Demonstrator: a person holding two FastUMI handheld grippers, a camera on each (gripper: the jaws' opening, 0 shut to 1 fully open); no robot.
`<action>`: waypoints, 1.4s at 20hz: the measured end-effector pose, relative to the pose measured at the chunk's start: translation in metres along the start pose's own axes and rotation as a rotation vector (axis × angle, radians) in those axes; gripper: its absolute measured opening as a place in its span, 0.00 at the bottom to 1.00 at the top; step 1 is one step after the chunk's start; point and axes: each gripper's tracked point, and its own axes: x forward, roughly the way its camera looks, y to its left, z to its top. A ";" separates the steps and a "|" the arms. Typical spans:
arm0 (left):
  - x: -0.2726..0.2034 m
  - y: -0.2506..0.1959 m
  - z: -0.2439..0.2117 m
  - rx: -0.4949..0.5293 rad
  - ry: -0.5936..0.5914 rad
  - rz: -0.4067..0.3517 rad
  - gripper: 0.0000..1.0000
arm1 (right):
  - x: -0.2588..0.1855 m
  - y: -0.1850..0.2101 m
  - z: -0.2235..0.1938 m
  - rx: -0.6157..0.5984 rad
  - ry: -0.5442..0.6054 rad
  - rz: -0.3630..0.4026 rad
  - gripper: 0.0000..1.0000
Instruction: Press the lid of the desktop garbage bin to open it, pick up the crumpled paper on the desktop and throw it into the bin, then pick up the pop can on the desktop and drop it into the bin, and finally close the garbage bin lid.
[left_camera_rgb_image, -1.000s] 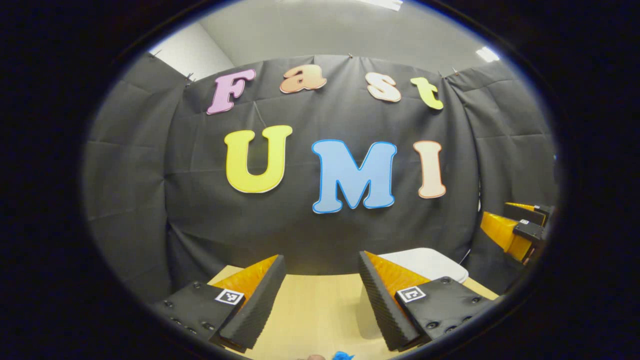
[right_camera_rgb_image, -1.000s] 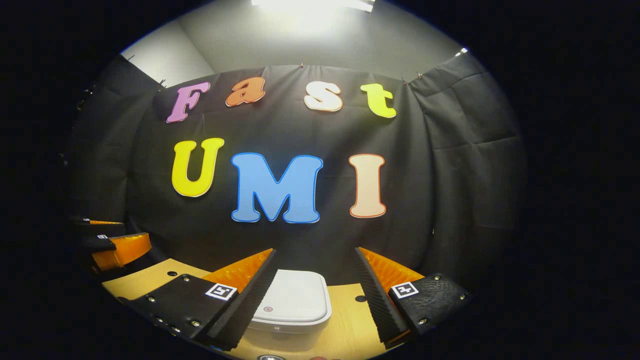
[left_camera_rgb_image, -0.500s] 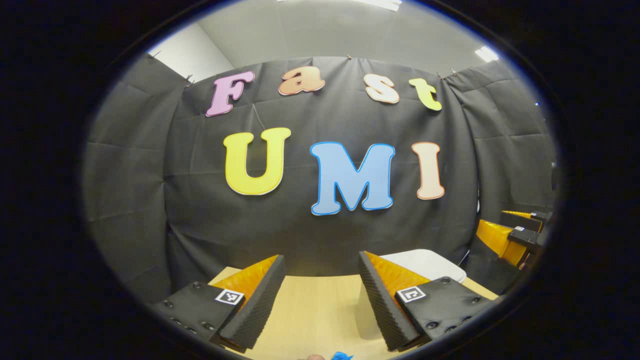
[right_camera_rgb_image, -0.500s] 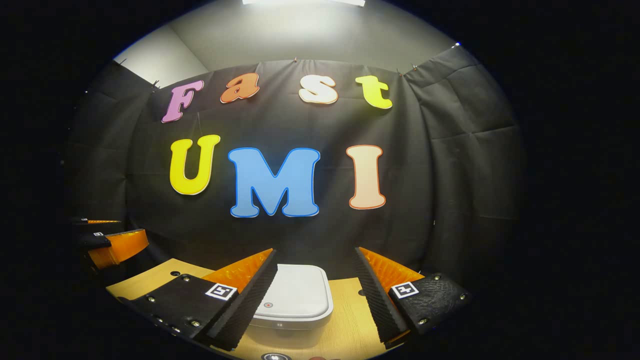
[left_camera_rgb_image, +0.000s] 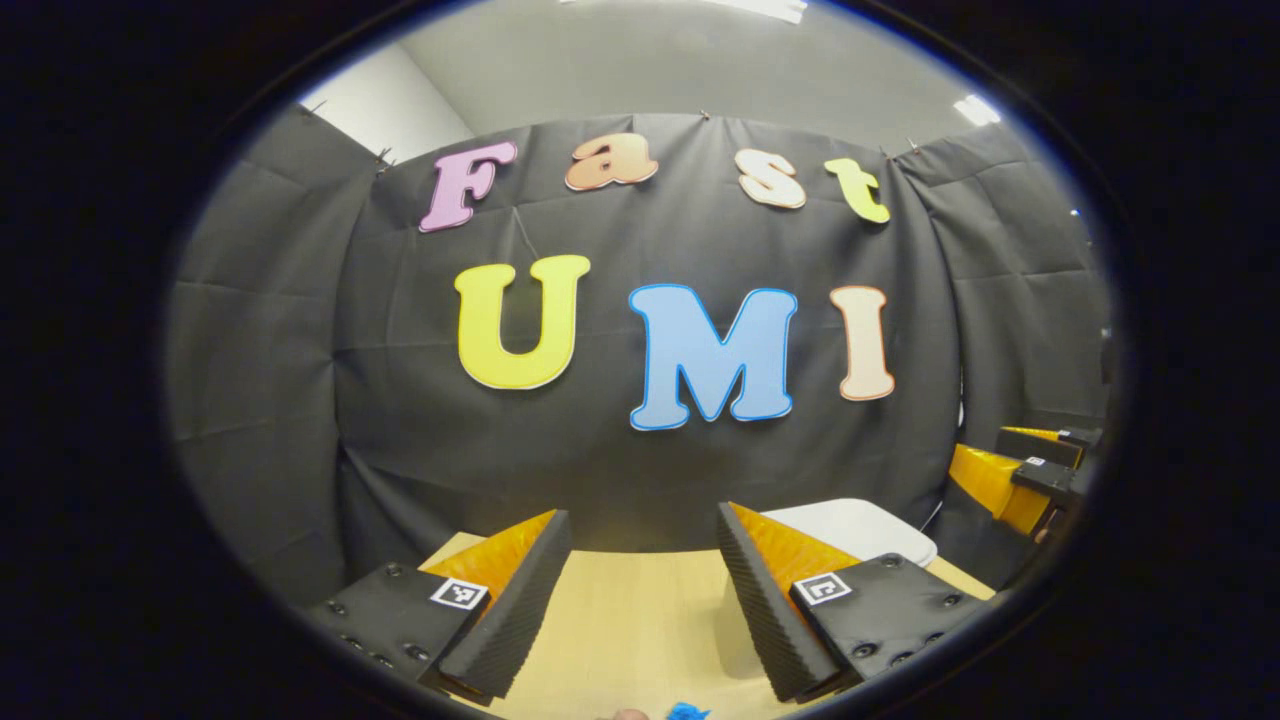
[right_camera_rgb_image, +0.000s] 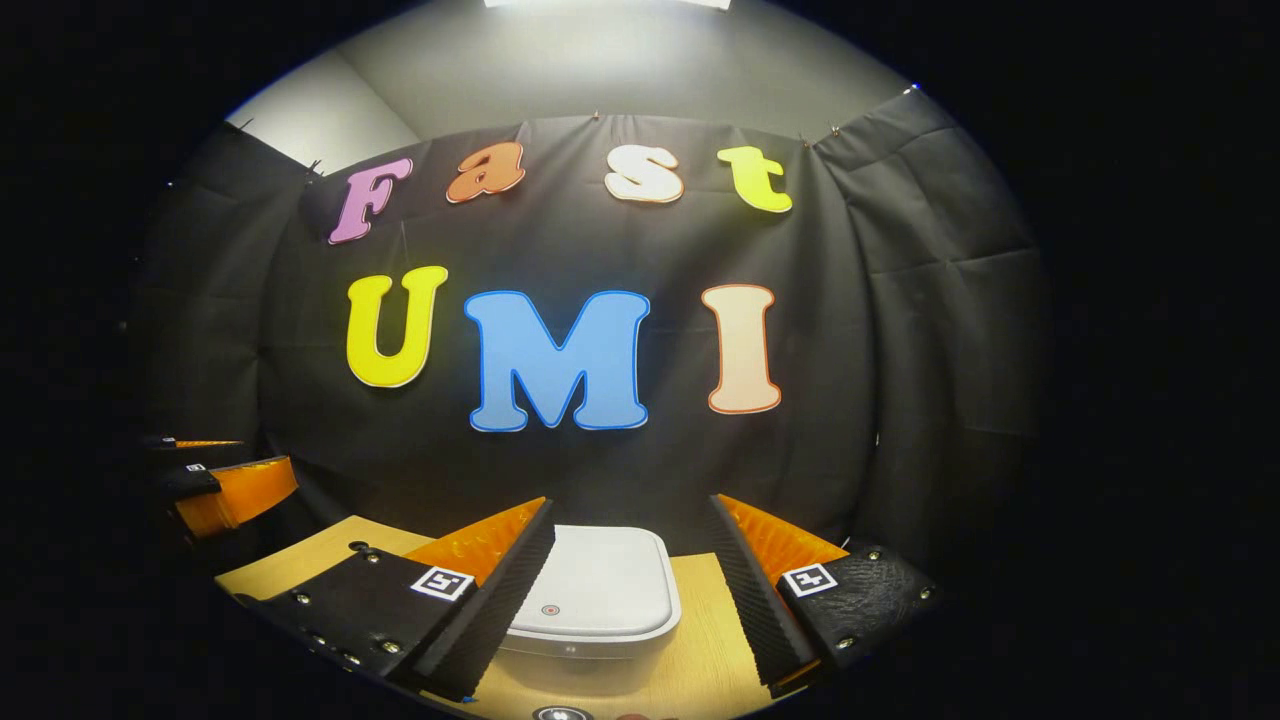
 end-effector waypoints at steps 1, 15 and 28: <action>0.000 -0.001 -0.001 0.001 -0.001 0.000 0.96 | 0.001 0.000 -0.001 -0.001 0.001 0.000 0.96; 0.009 -0.004 -0.004 0.019 -0.001 -0.011 0.96 | 0.018 0.013 -0.020 0.004 0.073 0.039 0.53; 0.015 -0.009 -0.001 0.033 -0.005 -0.020 0.96 | 0.031 0.007 -0.028 0.034 0.098 0.017 0.03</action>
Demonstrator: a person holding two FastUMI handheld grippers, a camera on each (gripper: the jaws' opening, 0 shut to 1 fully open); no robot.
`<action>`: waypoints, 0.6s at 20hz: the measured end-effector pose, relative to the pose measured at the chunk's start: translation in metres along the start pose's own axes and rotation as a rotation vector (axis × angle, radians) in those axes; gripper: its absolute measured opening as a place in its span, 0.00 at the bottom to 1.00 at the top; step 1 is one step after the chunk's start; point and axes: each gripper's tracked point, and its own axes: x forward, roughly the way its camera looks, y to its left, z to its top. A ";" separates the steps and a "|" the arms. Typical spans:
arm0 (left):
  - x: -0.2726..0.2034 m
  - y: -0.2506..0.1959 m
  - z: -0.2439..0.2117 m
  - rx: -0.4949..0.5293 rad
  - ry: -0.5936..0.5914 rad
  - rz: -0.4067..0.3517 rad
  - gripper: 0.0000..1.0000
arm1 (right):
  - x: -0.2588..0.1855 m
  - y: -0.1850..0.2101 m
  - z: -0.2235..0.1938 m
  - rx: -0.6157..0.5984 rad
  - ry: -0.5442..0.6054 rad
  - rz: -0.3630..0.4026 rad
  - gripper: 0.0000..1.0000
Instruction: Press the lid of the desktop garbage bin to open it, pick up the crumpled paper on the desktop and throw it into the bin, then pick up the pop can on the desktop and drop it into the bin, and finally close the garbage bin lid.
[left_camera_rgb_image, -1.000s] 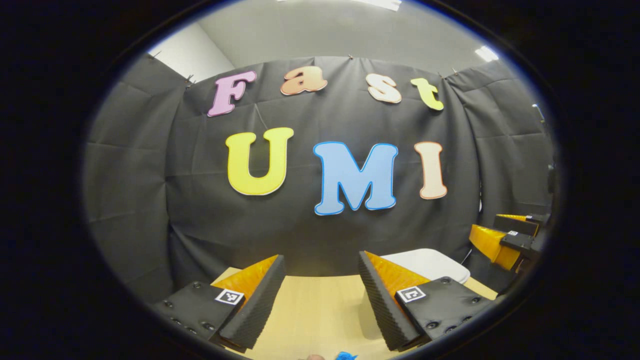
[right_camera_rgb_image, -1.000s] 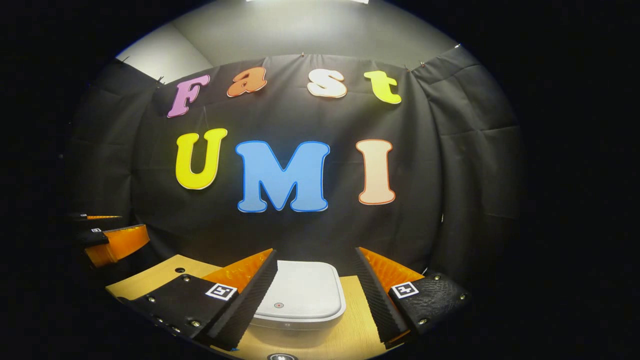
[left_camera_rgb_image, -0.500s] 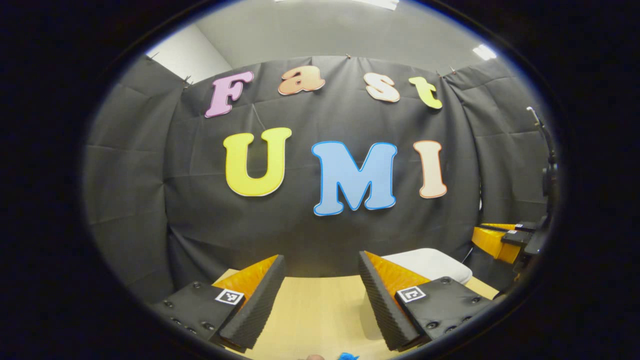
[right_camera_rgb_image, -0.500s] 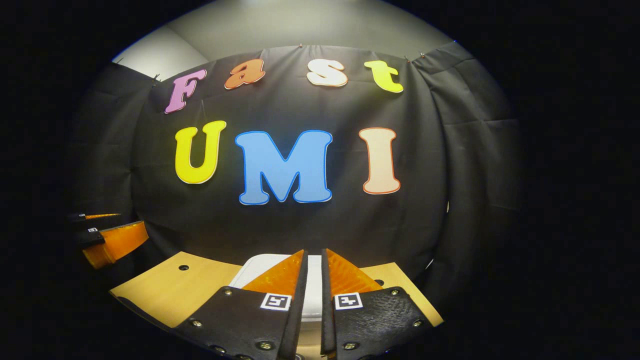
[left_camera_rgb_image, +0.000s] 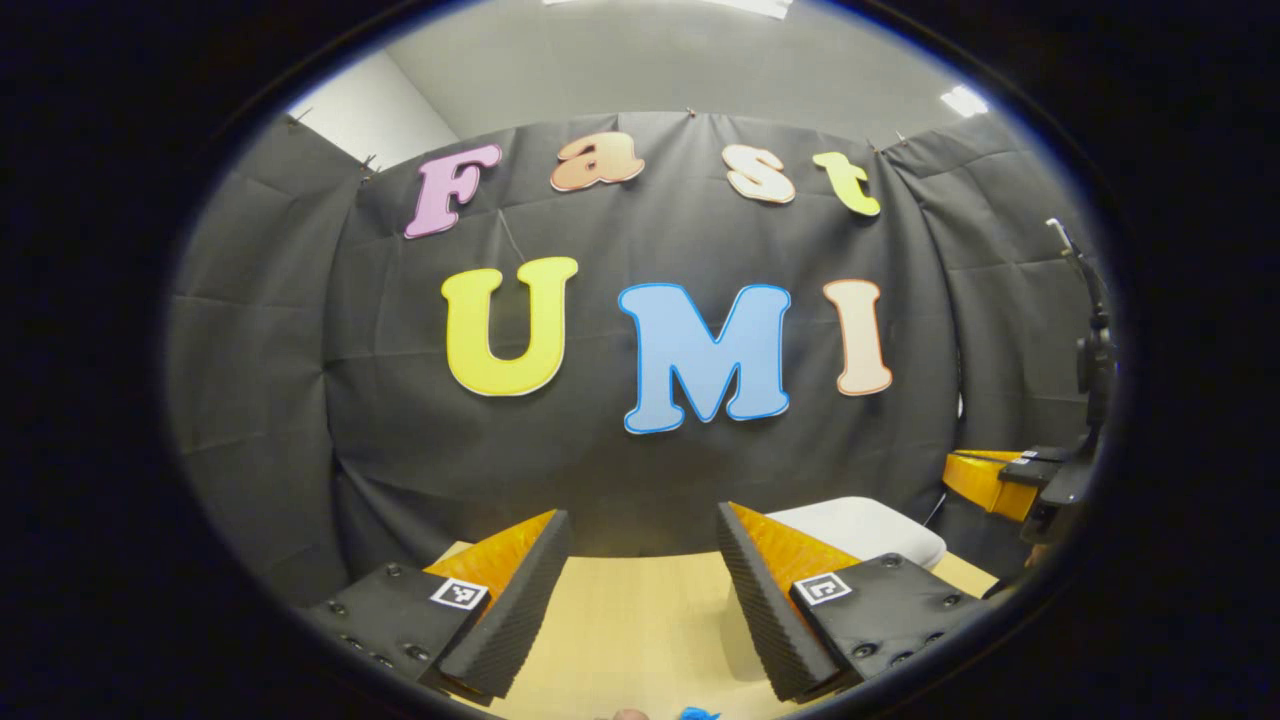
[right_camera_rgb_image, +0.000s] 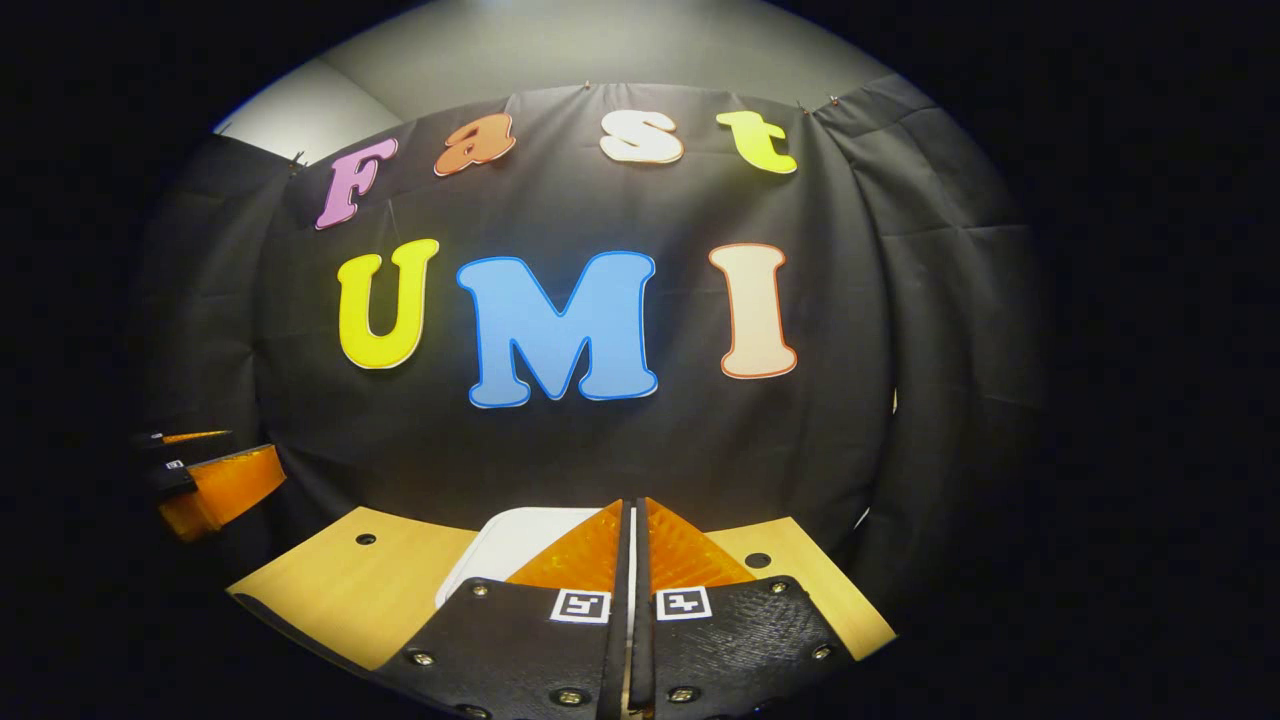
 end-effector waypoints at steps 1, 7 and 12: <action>0.000 0.000 0.001 0.000 0.000 0.000 0.96 | 0.003 -0.001 -0.004 0.001 0.008 0.003 0.02; -0.001 -0.002 0.000 -0.001 0.002 -0.001 0.96 | 0.026 0.002 -0.046 0.037 0.139 0.030 0.02; 0.001 0.005 -0.002 -0.004 0.010 0.010 0.96 | 0.033 0.002 -0.069 0.031 0.196 0.033 0.03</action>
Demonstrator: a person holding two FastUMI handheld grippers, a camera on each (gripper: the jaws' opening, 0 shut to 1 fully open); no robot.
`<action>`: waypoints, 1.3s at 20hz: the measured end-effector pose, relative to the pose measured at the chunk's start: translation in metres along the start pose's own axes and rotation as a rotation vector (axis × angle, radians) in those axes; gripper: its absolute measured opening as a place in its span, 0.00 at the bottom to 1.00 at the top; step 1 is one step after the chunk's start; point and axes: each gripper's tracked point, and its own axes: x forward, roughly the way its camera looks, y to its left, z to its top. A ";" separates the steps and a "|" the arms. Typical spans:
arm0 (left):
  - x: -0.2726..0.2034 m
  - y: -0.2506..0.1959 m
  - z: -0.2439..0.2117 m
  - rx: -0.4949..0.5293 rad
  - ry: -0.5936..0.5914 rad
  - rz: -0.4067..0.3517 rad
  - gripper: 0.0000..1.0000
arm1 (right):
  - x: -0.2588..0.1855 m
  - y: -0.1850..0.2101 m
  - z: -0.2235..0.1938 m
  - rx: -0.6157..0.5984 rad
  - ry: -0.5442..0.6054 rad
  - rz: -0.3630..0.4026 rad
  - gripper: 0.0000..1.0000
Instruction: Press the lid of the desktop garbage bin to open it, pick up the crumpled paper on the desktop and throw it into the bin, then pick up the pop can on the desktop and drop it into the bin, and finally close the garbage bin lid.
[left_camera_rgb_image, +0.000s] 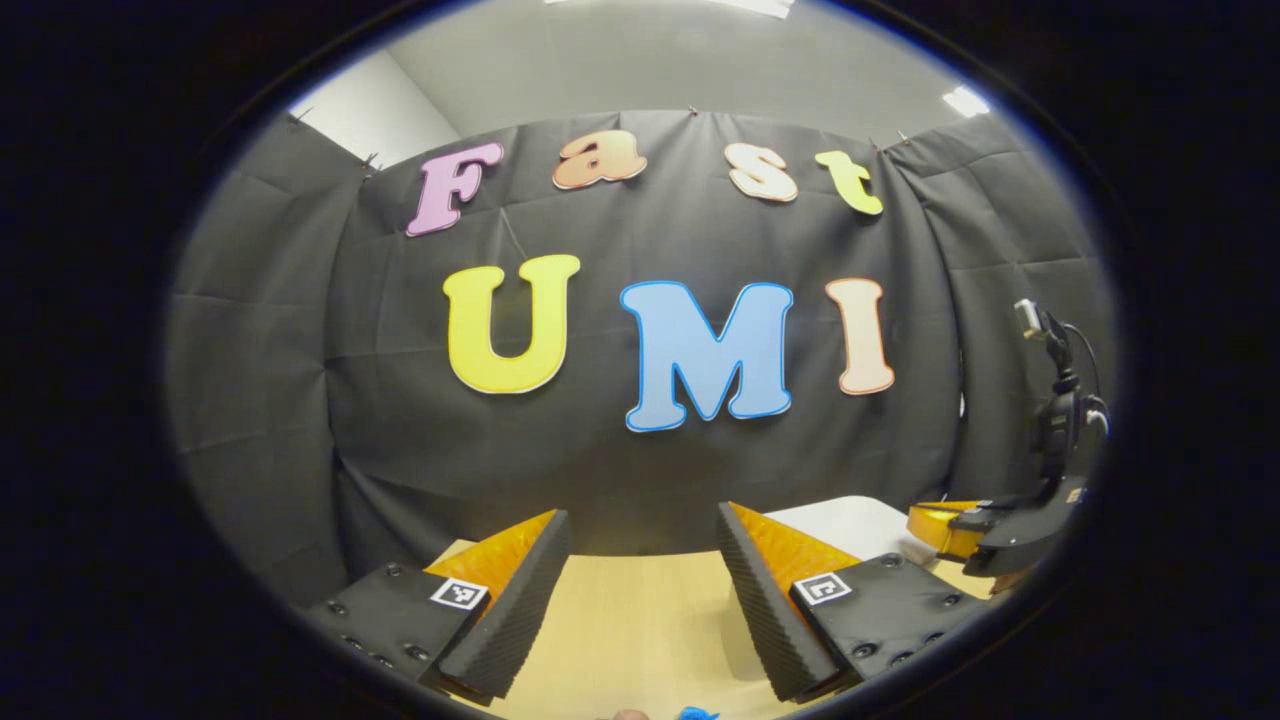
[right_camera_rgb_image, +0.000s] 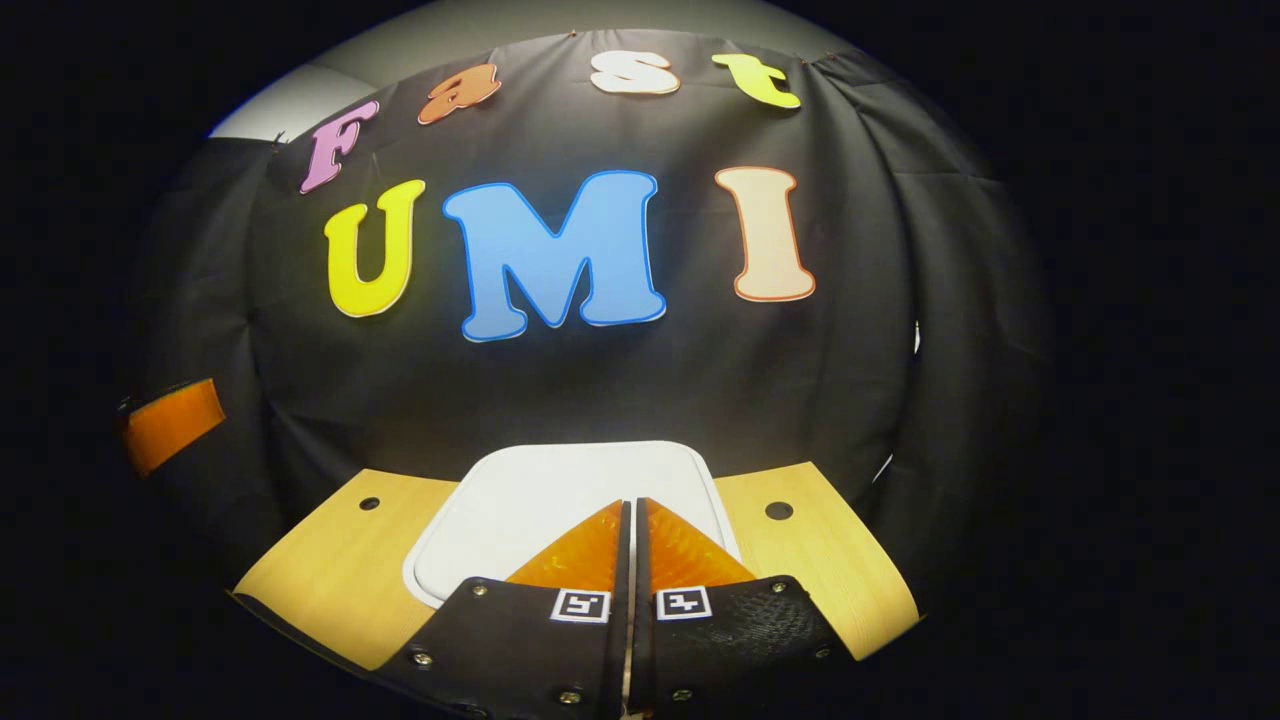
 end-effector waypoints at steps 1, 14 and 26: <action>-0.001 0.000 -0.001 -0.001 0.001 0.002 0.96 | 0.001 -0.001 -0.006 0.001 0.013 0.000 0.03; 0.010 -0.005 -0.011 -0.021 0.025 -0.013 0.95 | 0.005 -0.001 -0.027 0.124 -0.002 0.058 0.03; 0.005 -0.007 -0.010 -0.031 0.012 -0.022 0.95 | 0.005 -0.005 -0.026 0.015 -0.032 0.033 0.00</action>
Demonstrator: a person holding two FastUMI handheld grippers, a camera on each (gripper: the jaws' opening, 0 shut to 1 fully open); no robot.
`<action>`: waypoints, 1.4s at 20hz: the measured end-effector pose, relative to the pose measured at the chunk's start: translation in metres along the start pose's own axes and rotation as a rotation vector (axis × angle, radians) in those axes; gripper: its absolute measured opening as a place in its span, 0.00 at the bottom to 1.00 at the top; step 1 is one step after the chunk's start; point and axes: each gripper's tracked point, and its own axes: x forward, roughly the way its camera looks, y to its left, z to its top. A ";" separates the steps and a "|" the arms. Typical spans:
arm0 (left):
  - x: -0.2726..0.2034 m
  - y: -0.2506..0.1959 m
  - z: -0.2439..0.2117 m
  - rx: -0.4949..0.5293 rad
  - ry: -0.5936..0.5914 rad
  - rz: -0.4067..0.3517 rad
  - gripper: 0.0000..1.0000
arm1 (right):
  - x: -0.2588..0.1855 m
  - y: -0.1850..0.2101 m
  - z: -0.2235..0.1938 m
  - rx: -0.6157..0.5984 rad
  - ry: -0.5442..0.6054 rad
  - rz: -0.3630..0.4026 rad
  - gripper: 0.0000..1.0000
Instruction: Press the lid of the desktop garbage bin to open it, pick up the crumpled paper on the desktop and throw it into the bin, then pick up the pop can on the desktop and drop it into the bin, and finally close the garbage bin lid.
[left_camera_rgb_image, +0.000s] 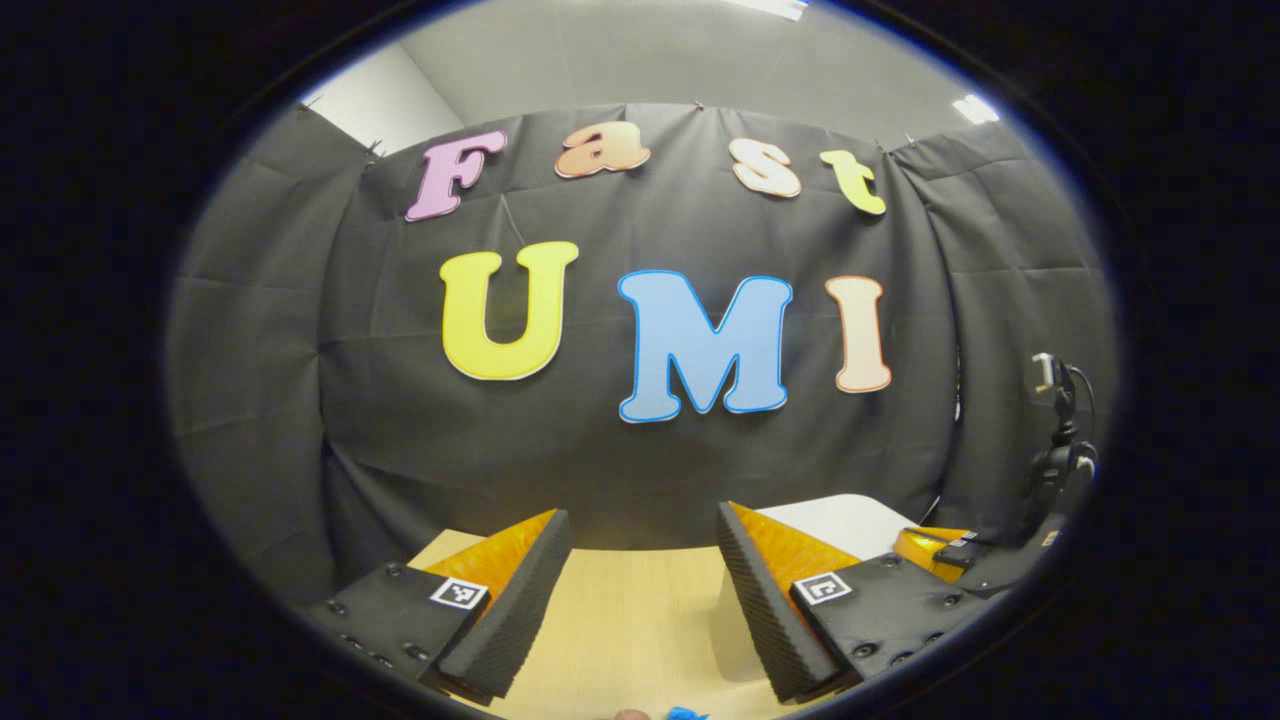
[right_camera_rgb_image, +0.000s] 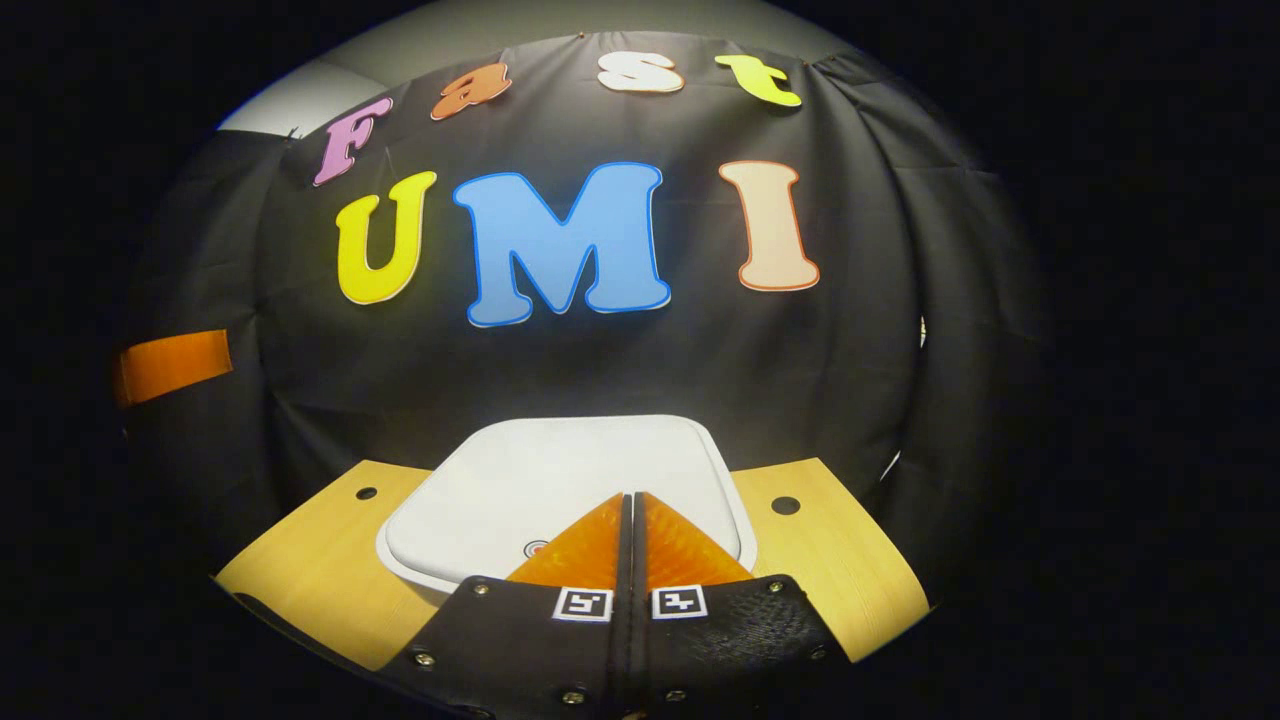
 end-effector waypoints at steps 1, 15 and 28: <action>-0.003 0.001 -0.001 0.000 0.000 0.001 0.95 | -0.002 0.000 0.005 0.044 0.000 0.008 0.00; -0.016 -0.004 -0.003 0.013 -0.001 -0.012 0.96 | -0.038 0.009 0.103 0.112 -0.193 0.037 0.00; -0.019 -0.017 -0.013 0.003 0.004 -0.056 0.95 | -0.060 -0.006 0.123 0.113 -0.262 0.004 0.13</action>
